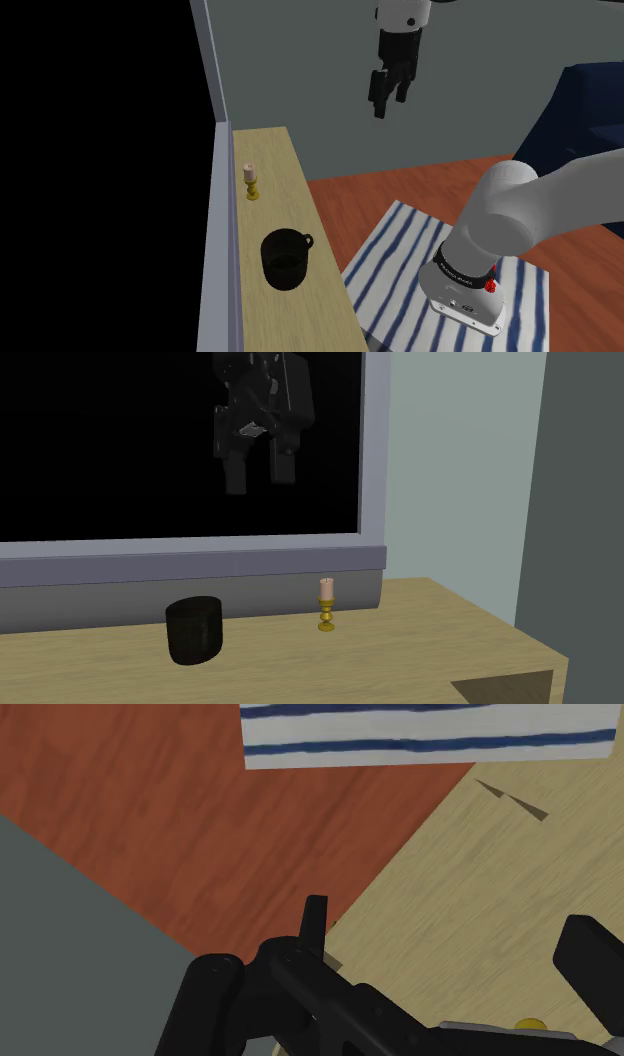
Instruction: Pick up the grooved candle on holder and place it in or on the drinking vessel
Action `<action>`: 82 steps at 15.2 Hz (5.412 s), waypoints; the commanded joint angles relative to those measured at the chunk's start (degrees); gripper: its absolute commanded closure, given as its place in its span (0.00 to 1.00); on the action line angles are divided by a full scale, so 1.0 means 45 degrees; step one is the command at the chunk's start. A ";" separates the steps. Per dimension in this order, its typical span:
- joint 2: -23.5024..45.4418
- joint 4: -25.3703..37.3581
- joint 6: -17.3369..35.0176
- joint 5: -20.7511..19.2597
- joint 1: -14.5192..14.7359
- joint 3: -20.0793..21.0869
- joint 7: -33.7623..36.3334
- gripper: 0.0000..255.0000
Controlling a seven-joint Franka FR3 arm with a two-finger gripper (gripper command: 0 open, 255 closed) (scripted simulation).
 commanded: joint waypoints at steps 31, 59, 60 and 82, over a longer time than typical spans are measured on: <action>0.9706 -0.0516 1.5230 -0.0629 -0.0023 0.3160 0.5946 0.00; 1.1562 0.0218 1.6433 -0.2134 0.0070 0.2983 0.7156 1.00; 1.1434 0.0252 1.6281 -0.1993 0.0054 0.3016 0.7044 1.00; 1.1914 0.2164 1.3819 -0.1284 -0.0194 0.3103 0.4552 0.00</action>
